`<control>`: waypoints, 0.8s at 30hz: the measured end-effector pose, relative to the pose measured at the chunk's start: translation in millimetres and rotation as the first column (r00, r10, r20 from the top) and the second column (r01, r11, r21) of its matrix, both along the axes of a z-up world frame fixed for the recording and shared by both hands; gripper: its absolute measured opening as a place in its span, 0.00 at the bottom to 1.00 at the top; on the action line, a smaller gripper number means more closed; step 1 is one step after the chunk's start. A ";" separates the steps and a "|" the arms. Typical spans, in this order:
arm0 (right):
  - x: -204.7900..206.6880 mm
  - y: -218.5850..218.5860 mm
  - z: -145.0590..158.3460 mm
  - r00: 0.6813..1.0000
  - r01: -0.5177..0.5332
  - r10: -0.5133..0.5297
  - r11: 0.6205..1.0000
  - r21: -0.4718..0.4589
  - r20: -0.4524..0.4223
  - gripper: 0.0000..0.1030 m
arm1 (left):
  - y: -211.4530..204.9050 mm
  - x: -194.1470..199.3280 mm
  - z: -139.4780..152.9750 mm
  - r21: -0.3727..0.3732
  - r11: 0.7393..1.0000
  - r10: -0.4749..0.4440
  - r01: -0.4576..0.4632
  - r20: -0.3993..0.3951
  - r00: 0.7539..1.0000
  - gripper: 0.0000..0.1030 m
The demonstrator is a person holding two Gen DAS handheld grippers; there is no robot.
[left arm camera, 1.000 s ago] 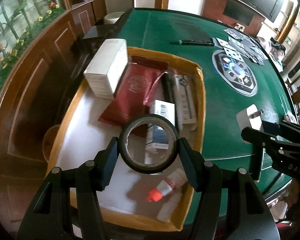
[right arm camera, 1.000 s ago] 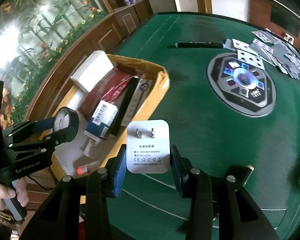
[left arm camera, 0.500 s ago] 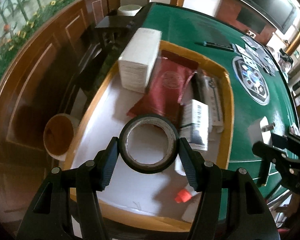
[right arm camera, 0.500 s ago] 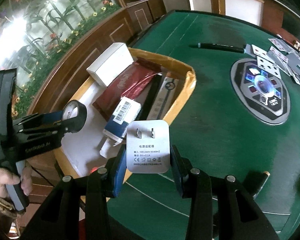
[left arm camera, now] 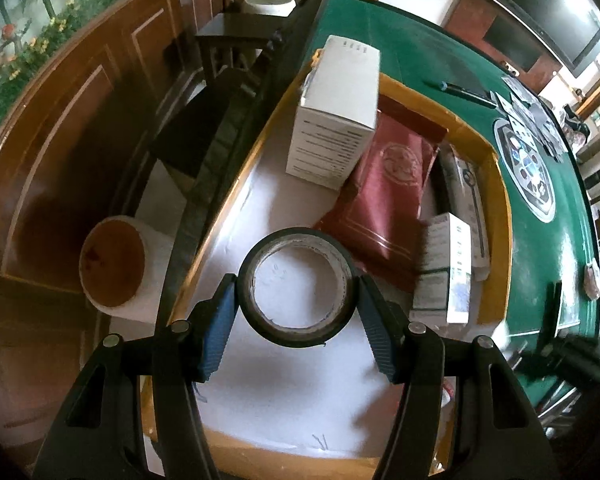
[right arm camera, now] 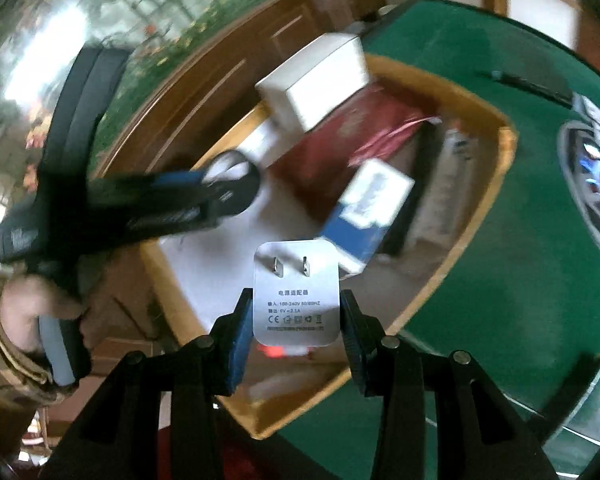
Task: Organize objects
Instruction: 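Carry the charger and tape roll into the cardboard box and release both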
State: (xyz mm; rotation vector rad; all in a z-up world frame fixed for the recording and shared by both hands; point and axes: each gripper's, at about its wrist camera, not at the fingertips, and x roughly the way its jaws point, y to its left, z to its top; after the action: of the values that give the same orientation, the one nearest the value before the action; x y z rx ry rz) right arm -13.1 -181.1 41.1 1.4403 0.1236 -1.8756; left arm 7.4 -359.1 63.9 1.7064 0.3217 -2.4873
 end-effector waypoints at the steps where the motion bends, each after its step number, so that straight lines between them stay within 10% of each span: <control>1: 2.7 -8.1 -3.1 1.000 -0.022 0.021 1.000 0.004 0.008 0.39 | -1.9 -2.0 -0.7 0.002 1.000 -0.001 0.001 0.001 1.000 0.58; 24: -5.8 -34.4 -41.6 0.999 0.038 -0.041 0.995 0.096 0.030 0.39 | -9.9 -35.2 -18.1 0.028 0.997 -0.074 0.073 0.026 0.997 0.58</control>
State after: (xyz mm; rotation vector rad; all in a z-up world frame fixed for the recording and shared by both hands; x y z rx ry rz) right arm -18.9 -215.5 -0.5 1.5475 0.1725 -1.9005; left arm -27.8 -369.0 45.8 1.7918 0.2974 -2.5198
